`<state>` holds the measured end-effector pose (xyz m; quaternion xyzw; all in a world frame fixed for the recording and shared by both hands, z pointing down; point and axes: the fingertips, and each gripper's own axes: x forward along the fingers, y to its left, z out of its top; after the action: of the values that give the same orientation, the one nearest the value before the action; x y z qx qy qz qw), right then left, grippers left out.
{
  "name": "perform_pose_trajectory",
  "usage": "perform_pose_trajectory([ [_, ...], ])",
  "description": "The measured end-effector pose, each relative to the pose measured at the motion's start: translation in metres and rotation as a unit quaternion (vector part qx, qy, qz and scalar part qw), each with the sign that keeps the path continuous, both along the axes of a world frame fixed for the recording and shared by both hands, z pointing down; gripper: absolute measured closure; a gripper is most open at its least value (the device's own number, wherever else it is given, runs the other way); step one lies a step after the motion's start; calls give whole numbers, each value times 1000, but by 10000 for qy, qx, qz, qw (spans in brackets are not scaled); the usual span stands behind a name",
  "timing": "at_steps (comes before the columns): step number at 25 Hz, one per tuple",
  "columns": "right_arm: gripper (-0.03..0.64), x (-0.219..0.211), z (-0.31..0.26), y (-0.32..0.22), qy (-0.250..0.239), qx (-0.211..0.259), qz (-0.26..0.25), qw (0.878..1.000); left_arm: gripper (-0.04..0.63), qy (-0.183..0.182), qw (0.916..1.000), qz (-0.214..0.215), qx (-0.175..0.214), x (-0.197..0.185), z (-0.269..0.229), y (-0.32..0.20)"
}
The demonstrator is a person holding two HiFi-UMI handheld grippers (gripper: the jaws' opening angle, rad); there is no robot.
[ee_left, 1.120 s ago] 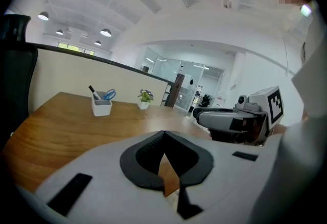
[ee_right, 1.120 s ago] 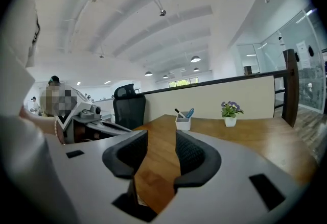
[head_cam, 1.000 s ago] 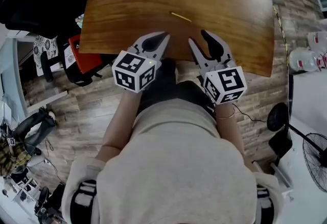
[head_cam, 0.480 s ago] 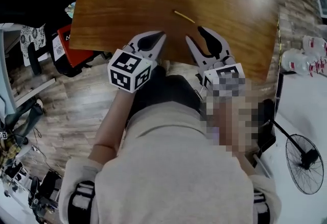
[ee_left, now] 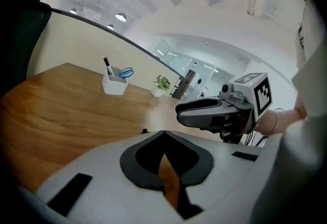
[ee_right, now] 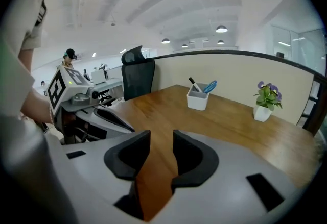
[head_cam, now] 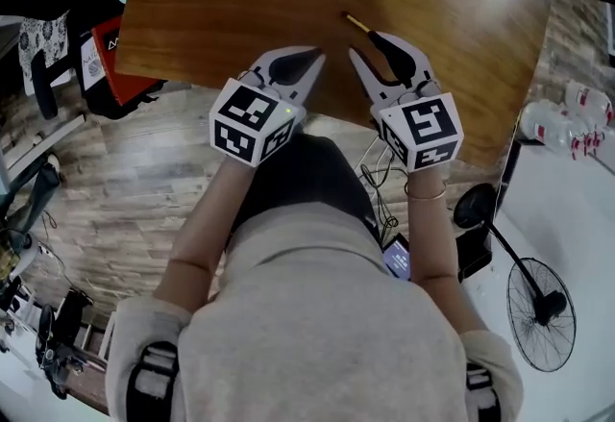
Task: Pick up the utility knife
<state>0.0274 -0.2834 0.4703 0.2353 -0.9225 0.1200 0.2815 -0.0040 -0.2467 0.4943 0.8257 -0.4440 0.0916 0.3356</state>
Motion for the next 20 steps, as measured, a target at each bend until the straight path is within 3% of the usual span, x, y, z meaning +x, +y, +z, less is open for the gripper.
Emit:
perform_pose_trajectory([
  [20, 509, 0, 93, -36, 1265, -133, -427, 9910, 581, -41, 9987, 332, -394, -3, 40, -32],
])
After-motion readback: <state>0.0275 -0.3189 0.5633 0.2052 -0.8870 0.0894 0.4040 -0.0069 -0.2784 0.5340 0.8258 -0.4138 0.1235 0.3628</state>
